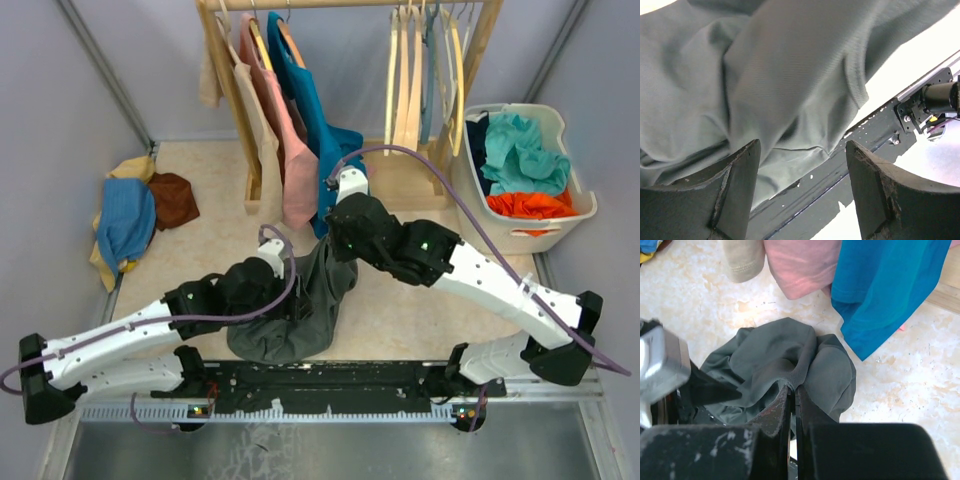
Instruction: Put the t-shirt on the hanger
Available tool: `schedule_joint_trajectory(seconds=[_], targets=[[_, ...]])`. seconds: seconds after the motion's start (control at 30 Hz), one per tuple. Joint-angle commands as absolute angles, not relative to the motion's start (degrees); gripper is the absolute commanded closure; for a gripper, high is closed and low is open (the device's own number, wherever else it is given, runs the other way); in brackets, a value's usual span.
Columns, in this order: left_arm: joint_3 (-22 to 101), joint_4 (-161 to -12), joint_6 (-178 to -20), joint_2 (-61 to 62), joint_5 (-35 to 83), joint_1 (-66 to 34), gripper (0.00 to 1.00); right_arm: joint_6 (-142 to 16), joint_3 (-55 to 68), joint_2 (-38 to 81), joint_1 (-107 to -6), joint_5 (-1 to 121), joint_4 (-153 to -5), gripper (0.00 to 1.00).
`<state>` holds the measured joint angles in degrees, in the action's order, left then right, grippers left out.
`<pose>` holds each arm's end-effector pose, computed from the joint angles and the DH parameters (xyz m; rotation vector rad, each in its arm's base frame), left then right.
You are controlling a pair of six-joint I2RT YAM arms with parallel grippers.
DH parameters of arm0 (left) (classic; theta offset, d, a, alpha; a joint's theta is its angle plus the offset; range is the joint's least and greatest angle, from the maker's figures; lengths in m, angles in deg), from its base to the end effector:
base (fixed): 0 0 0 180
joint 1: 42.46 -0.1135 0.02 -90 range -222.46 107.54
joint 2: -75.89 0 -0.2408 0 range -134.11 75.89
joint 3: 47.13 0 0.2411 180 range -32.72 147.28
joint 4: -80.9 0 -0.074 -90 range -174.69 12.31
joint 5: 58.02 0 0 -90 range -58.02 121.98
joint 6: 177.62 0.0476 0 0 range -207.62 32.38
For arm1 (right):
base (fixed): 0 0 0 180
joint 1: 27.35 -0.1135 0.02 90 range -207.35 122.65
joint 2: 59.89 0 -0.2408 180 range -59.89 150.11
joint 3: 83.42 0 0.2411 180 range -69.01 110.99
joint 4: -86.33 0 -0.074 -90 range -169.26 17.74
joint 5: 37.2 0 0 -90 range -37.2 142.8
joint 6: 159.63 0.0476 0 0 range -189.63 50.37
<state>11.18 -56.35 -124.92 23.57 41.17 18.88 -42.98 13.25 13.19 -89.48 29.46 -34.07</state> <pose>0.1072 -0.1802 0.2568 0.3906 2.2820 -0.7581 0.1411 0.2264 0.3712 -0.4424 2.1302 0.4517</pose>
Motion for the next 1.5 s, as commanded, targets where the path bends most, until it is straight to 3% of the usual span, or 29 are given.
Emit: schedule_joint_trajectory(seconds=[0.0,0.23,0.57,0.7,0.77,0.87,0.9,1.07,1.47], targets=[[16.3,-56.7,-127.7,22.2,50.6,25.4,0.26,-42.7,17.4,15.1,-89.3,27.5,-33.0,1.00],[20.5,-56.0,-130.5,15.0,59.6,34.9,0.26,-42.1,18.5,15.9,-89.3,28.6,-33.9,1.00],[19.0,-57.1,-133.7,6.0,69.8,37.7,0.29,-41.7,19.3,14.4,-89.3,29.1,-33.7,1.00],[18.5,-59.5,-132.9,4.0,71.1,37.8,0.45,-41.6,19.0,13.4,-89.2,28.9,-33.7,1.00],[18.9,-59.9,-132.7,3.0,71.4,37.8,0.60,-41.6,18.8,12.8,-89.2,28.7,-33.5,1.00],[19.7,-59.1,-132.8,3.0,71.5,37.8,0.89,-41.7,18.2,11.8,-89.2,28.1,-33.2,1.00],[19.8,-58.7,-132.8,3.5,71.5,37.8,0.94,-41.7,17.8,11.5,-89.2,28.0,-33.1,1.00],[20.2,-56.1,-132.6,10.0,70.5,37.9,1.00,-41.3,15.5,9.5,-88.6,27.6,-32.7,1.00],[32.3,-43.7,-126.8,26.0,75.8,37.9,1.00,-43.3,16.3,3.4,-87.3,23.8,-28.3,1.00]])
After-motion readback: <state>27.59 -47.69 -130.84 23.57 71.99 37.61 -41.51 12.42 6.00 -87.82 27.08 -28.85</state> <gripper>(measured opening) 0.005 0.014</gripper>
